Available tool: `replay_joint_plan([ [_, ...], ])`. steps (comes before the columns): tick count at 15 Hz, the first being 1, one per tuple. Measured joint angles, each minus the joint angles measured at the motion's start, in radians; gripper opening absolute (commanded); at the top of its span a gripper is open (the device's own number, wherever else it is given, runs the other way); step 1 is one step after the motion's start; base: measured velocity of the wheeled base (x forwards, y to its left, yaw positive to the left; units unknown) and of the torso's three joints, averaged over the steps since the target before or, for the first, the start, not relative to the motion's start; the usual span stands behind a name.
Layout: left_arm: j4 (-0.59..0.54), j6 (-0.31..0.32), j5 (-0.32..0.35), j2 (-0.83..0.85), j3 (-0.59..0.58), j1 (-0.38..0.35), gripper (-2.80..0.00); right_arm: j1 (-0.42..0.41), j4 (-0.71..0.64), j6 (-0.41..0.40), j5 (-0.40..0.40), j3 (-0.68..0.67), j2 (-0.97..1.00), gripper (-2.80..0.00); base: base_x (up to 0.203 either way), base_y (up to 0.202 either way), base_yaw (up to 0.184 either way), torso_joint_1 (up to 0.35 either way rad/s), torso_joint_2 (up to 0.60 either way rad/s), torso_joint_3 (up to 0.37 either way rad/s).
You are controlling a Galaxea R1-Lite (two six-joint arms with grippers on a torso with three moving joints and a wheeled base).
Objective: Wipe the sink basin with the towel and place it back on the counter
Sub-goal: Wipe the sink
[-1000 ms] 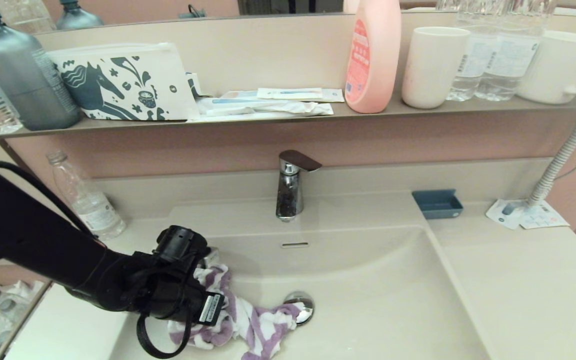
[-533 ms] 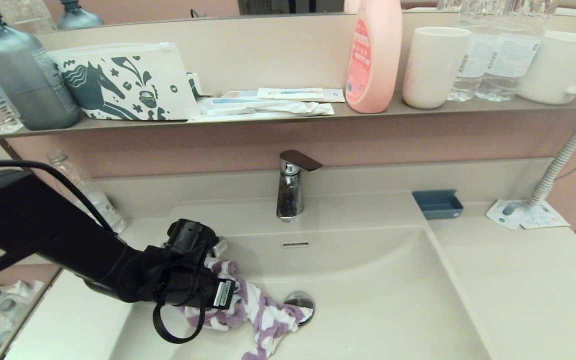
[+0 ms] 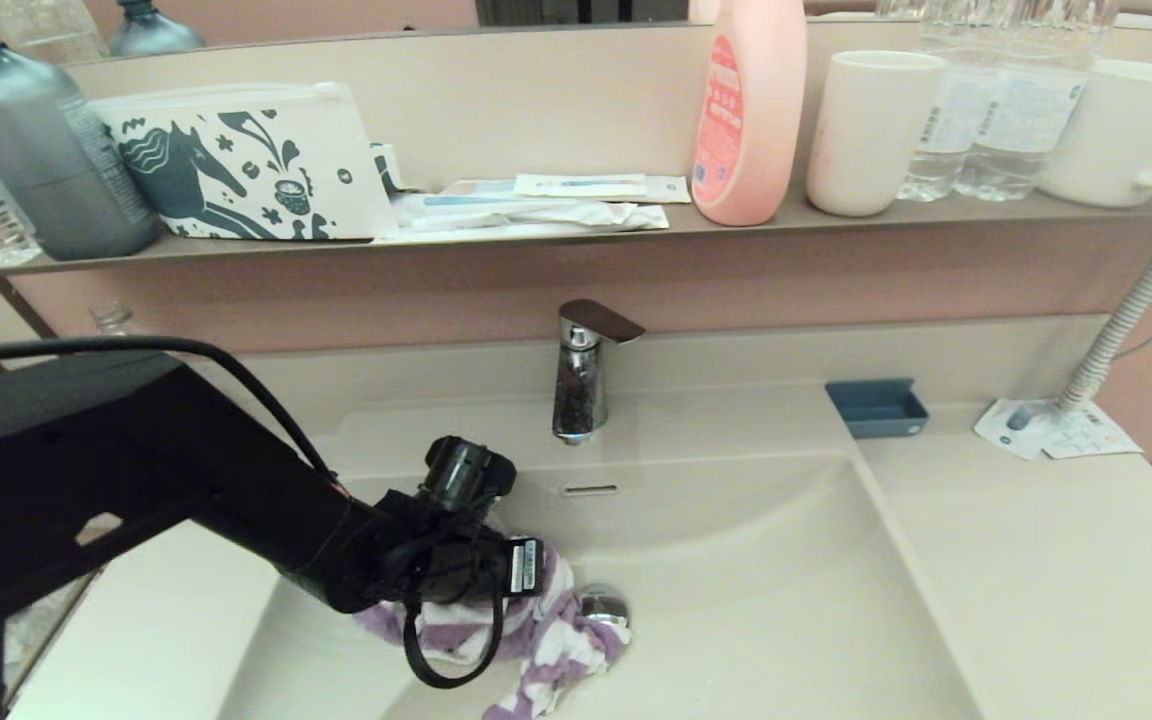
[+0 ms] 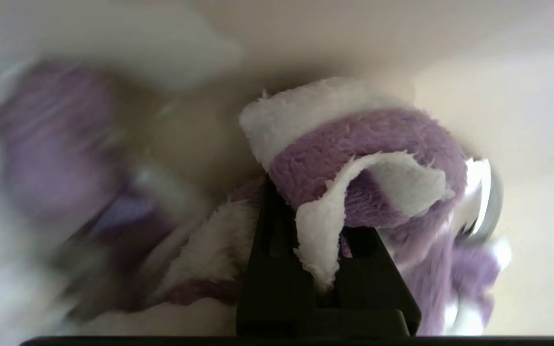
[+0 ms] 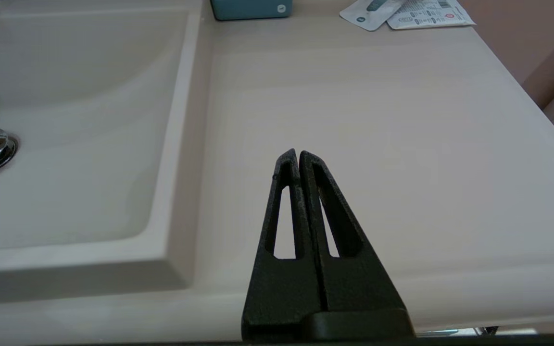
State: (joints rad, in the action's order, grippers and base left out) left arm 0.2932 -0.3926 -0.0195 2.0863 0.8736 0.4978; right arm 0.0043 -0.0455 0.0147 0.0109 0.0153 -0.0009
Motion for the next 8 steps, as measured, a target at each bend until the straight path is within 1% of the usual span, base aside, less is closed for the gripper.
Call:
replay_joint_plan([
  [3, 0.068, 0.000, 0.006, 0.060, 0.015, 0.015, -2.80, 0.000, 0.000, 0.000, 0.000, 0.000, 0.000, -2.80, 0.000, 0.000, 0.000, 0.000, 0.00, 0.000],
  [6, 0.179, -0.017, 0.007, 0.125, 0.032, 0.033, -2.80, 0.000, 0.000, 0.000, 0.000, 0.000, 0.000, -2.80, 0.000, 0.000, 0.000, 0.000, 0.00, 0.000],
  [8, 0.187, -0.041, -0.004, 0.144, 0.048, 0.057, -2.80, 0.000, 0.000, 0.000, 0.000, 0.000, 0.000, -2.80, 0.000, 0.000, 0.000, 0.000, 0.00, 0.000],
])
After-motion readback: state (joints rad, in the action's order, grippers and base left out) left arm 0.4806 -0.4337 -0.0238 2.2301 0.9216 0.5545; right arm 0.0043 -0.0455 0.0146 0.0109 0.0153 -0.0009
